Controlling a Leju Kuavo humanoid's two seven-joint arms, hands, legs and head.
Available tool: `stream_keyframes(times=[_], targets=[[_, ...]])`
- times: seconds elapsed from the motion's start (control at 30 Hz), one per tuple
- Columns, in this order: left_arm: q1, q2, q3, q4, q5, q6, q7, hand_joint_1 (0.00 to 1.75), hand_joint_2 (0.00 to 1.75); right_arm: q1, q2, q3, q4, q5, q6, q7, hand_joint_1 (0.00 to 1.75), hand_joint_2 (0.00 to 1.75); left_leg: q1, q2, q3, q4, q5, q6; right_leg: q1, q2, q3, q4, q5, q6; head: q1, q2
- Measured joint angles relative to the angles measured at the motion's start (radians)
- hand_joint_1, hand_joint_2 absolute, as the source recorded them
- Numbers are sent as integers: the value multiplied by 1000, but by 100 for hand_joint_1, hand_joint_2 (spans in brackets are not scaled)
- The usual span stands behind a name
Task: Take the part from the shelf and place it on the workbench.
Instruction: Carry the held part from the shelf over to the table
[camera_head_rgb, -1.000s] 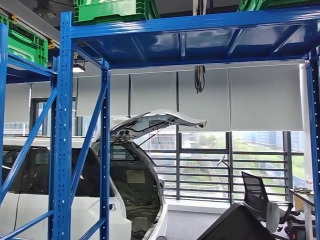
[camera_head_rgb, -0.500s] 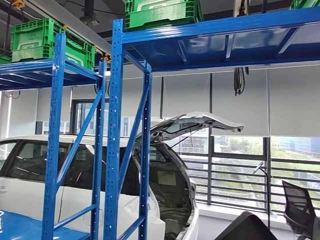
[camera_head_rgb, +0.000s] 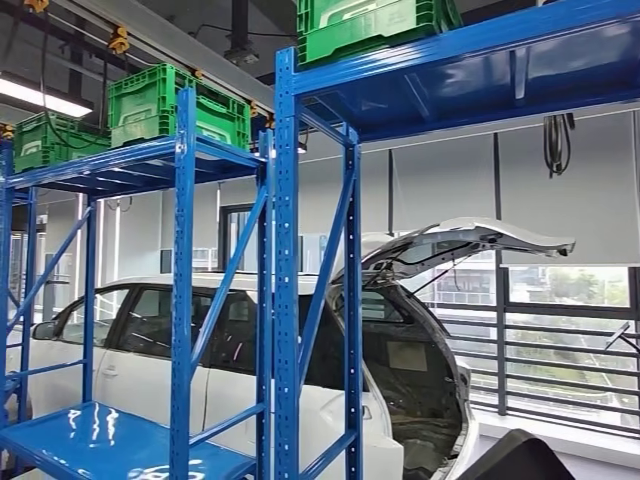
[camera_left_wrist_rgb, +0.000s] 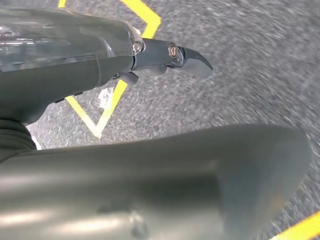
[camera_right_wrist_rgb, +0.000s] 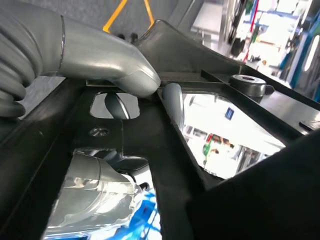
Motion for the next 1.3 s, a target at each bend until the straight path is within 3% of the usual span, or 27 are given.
stream_keyframes(times=[0.07, 0.13, 0.2, 0.23, 0.3, 0.37, 0.4, 0.43, 0.47, 0.5, 0.6, 0.67, 0.73, 0.8, 0.87, 0.93, 0.97, 1.0, 1.03, 1.07, 1.1, 1.17, 1.23, 1.3], targets=[[0, 3, 6, 1, 0, 4, -2, 0, 175, 1, -2, -1, 0, 0, -1, -1, 175, 175, 1, 40, 69, -128, 50, -7, 1, -21, -2, 14, -10, 14, 0, 0], [-4, 4, 10, 1, 0, 11, -2, 0, 175, 2, -3, -4, -2, 2, -2, -1, 175, 175, -4, 61, 98, -186, 62, 3, 5, -38, -5, 26, -19, 27, 0, 0], [-2, 4, 14, 1, 0, 20, 0, 0, 175, 3, -4, -5, -3, 10, -2, -1, 175, 175, -8, 43, 93, -183, 61, 21, 5, -56, -3, 29, -22, 34, -1, 0], [1, 4, 17, 1, 0, 22, 1, 0, 175, 3, -4, -6, -4, 16, -2, -2, 175, 175, -9, 34, 91, -183, 62, 28, 1, -53, -3, 32, -28, 38, -1, 0], [2, 4, 25, 1, 0, 20, 5, 0, 175, 3, -6, -6, -5, 28, -3, -4, 175, 175, -8, 16, 88, -184, 66, 40, -5, -13, -20, 81, -68, 46, -1, 0], [-1, 4, 34, 1, 0, 13, 6, 0, 175, 4, -12, -7, -6, 39, -4, -8, 175, 175, -9, -5, 86, -184, 69, 48, -7, 34, -72, 205, -134, 48, -1, 0], [-2, 3, 38, 1, 0, 9, 5, 0, 175, 5, -15, -7, -6, 44, -5, -9, 175, 175, -11, -17, 85, -184, 70, 50, -6, 44, -101, 270, -159, 47, -1, 0], [-2, 3, 41, 1, 0, 2, 3, 0, 175, 8, -19, -7, -6, 47, -6, -9, 175, 175, -14, -30, 85, -184, 71, 52, -5, 48, -121, 310, -166, 44, -1, 0], [-2, 2, 43, 1, 0, -5, 0, 0, 175, 9, -21, -7, -6, 48, -5, -10, 175, 175, -17, -43, 85, -184, 72, 53, -4, 51, -124, 312, -153, 39, -1, 0], [-1, 1, 44, 1, 0, -12, -2, 0, 175, 10, -23, -7, -6, 50, -5, -12, 175, 175, -20, -57, 85, -184, 73, 55, -1, 57, -109, 275, -123, 31, -1, 0], [-3, -3, 47, 1, 0, -26, -9, 0, 175, 10, -25, -7, -13, 64, -4, -23, 175, 175, -23, -94, 83, -184, 77, 55, 6, 119, -29, 89, -26, -2, -1, 0], [-4, -5, 49, 1, 0, -29, -12, 0, 175, 10, -25, -6, -20, 75, -5, -28, 175, 175, -18, -116, 76, -185, 83, 48, 10, 138, -11, 46, -15, -11, 0, 0], [1, -3, 53, 1, 0, -29, -13, 0, 175, 10, -23, -6, -26, 85, -7, -30, 175, 175, -16, -129, 69, -188, 87, 37, 9, 115, -7, 29, -10, -9, 0, 0], [3, -1, 55, 1, 0, -27, -11, 0, 175, 11, -19, -5, -33, 94, -11, -34, 175, 175, -21, -90, 52, -160, 62, 28, 2, 87, -1, 8, -1, -9, 0, 0], [-1, 1, 55, 1, 0, -25, -8, 0, 175, 16, -18, -5, -35, 102, -13, -38, 175, 175, -19, -36, 6, -58, 1, 20, -1, 59, 1, 1, 3, -10, 0, 0], [-5, 2, 55, 1, 0, -24, -6, 0, 175, 26, -20, -5, -36, 105, -13, -40, 175, 175, -12, -17, -41, 54, -42, 9, -1, 29, 0, 1, 3, -9, 0, 0], [-4, 2, 55, 1, 0, -25, -5, 0, 175, 30, -20, -4, -36, 105, -13, -41, 175, 175, -8, -12, -46, 71, -40, 4, -2, 15, -1, 2, 2, -8, 0, 0], [-3, 2, 55, 1, 0, -25, -4, 0, 175, 32, -21, -4, -36, 106, -13, -41, 175, 175, -4, -6, -31, 48, -20, -1, -3, 2, -1, 3, 0, -5, 0, 0], [-2, 3, 55, 1, 0, -24, -4, 0, 175, 33, -21, -3, -36, 106, -13, -42, 175, 175, 0, 3, -1, -5, 9, -6, -4, -9, 0, 5, -3, -1, 0, 0], [-2, 4, 55, 1, 0, -24, -4, 0, 175, 33, -21, -3, -37, 108, -13, -44, 175, 175, 1, 26, 36, -72, 37, -11, -4, -20, 0, 10, -8, 6, 0, 0], [-4, 5, 55, 1, 0, -23, -5, 0, 175, 33, -21, -3, -39, 112, -13, -47, 175, 175, -1, 47, 65, -129, 56, -9, -2, -29, -2, 17, -13, 14, 0, 0], [-8, 5, 55, 1, 0, -22, -5, 0, 175, 36, -21, -3, -45, 124, -14, -55, 175, 175, -7, 72, 87, -179, 64, 7, 5, -47, -3, 28, -20, 27, -1, 0], [-6, 4, 55, 1, 0, -22, -2, 0, 175, 43, -21, -2, -54, 134, -16, -65, 175, 175, -10, 51, 83, -178, 64, 28, 4, -62, 0, 31, -25, 33, -1, 0], [-3, 3, 55, 1, 0, -21, 1, 0, 175, 48, -20, -3, -67, 137, -18, -74, 175, 175, -9, 31, 83, -179, 66, 40, -3, -30, -7, 59, -53, 40, -1, 0]])
